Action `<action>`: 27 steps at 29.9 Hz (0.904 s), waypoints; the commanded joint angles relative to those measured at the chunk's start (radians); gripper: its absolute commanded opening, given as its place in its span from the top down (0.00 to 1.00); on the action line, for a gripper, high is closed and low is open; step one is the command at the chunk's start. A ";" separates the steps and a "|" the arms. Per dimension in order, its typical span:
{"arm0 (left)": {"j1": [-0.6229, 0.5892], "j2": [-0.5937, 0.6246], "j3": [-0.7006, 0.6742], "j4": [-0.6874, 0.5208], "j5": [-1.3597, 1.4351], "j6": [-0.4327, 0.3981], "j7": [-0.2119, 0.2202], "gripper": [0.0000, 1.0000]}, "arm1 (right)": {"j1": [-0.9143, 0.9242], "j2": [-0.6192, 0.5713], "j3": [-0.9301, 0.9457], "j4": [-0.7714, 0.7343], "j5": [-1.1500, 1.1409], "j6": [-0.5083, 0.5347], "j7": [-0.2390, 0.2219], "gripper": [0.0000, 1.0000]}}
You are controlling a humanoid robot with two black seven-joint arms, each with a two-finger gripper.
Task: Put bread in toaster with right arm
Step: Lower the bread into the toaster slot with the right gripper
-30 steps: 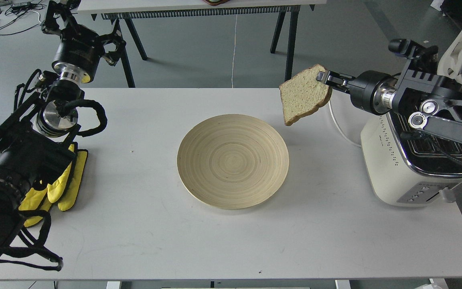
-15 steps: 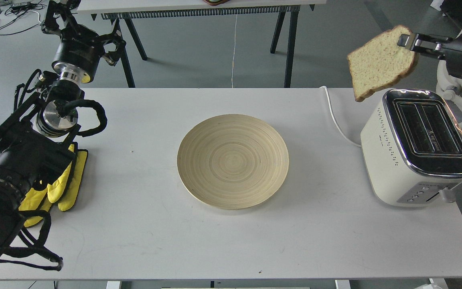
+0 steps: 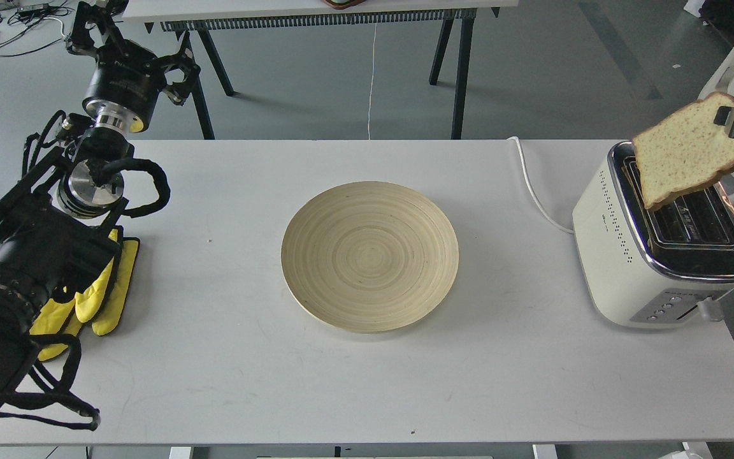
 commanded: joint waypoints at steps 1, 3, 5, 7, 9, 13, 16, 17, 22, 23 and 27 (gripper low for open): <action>0.000 0.000 0.000 0.000 0.001 0.000 0.000 0.00 | -0.001 -0.019 0.001 0.014 0.001 0.008 -0.006 1.00; 0.000 0.000 0.000 0.000 -0.001 0.000 0.000 0.00 | 0.000 -0.022 -0.001 0.020 0.001 0.008 -0.008 1.00; 0.000 0.000 0.000 0.000 0.001 0.000 0.000 0.00 | 0.000 -0.037 0.001 0.032 -0.001 0.010 -0.009 1.00; 0.000 0.000 0.000 0.000 -0.001 0.000 0.000 0.00 | 0.002 -0.054 0.002 0.049 -0.002 0.014 -0.015 1.00; 0.000 0.000 0.000 0.000 0.001 0.000 0.000 0.00 | 0.009 -0.068 0.005 0.055 -0.004 0.031 -0.018 1.00; 0.000 0.000 0.000 0.000 0.001 0.000 0.000 0.00 | 0.023 -0.073 0.005 0.054 -0.011 0.045 -0.018 1.00; 0.000 -0.001 0.000 0.000 -0.001 0.000 0.000 0.00 | 0.025 -0.073 0.005 0.055 -0.016 0.045 -0.020 1.00; 0.000 0.000 0.000 0.000 0.001 0.000 0.000 0.00 | 0.026 -0.073 0.005 0.055 -0.016 0.045 -0.020 1.00; 0.000 0.000 0.000 0.000 0.001 0.000 0.000 0.00 | 0.028 -0.065 0.005 0.055 -0.013 0.046 -0.020 1.00; 0.000 0.000 0.000 0.000 0.001 0.000 0.000 0.00 | 0.026 -0.065 0.002 0.055 -0.013 0.045 -0.020 1.00; 0.000 0.000 0.000 0.000 0.001 0.000 0.000 0.00 | 0.022 -0.065 -0.001 0.052 -0.010 0.045 -0.020 1.00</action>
